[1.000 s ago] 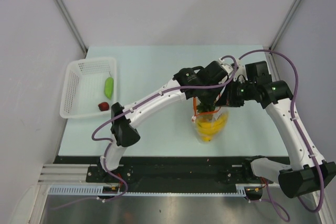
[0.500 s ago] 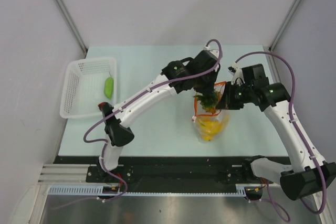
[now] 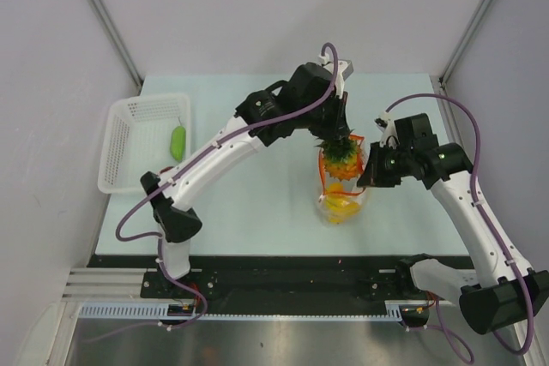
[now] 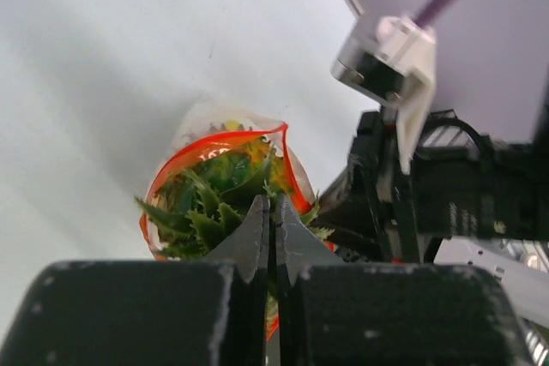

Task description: Open the zip-top bag and remove the fake food

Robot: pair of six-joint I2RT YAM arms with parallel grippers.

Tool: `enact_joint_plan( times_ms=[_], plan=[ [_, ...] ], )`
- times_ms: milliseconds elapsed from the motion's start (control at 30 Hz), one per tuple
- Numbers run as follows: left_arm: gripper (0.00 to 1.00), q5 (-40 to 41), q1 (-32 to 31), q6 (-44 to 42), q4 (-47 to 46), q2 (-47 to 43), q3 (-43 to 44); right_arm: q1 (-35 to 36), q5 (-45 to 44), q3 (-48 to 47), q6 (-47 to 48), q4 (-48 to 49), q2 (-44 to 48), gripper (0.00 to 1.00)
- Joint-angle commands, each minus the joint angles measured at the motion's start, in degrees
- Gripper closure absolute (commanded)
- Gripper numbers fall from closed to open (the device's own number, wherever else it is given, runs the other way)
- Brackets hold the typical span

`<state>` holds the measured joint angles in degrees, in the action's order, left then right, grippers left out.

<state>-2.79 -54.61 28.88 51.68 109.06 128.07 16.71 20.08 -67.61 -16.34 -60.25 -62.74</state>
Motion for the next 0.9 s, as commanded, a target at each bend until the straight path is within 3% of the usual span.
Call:
enact_joint_plan(
  times_ms=[0, 133, 267, 367, 667, 767, 867],
  plan=[
    [1.00, -0.7, -0.2, -7.3, -4.3, -8.8, -1.1, -1.3, -2.5, -0.2, -0.4, 0.0, 0.3, 1.00],
    [1.00, 1.6, -0.2, -15.2, -7.8, -15.5, -9.7, -3.8, -2.0, 0.0, -0.4, 0.1, 0.2, 1.00],
    [1.00, -2.7, -0.2, -21.0, -7.4, -17.3, -10.1, -5.5, -0.7, -0.2, -0.3, 0.0, 0.1, 1.00],
    [1.00, -4.7, -0.2, -19.9, -6.9, -17.4, -10.3, -5.4, 0.3, -0.6, -0.4, 0.0, 0.0, 1.00],
    [1.00, -15.1, 0.8, -16.1, -17.4, -20.7, -15.1, -4.8, -0.6, -3.5, -0.7, -1.3, -1.0, 1.00],
    [1.00, -25.5, 3.1, -10.6, -26.5, -23.2, -19.8, -4.4, -0.6, -4.1, -1.1, -1.1, -1.4, 1.00],
    [1.00, -22.4, 3.8, -9.2, -29.8, -25.6, -22.2, -4.3, -0.1, -4.0, -1.4, -0.8, -1.8, 1.00]
  ],
)
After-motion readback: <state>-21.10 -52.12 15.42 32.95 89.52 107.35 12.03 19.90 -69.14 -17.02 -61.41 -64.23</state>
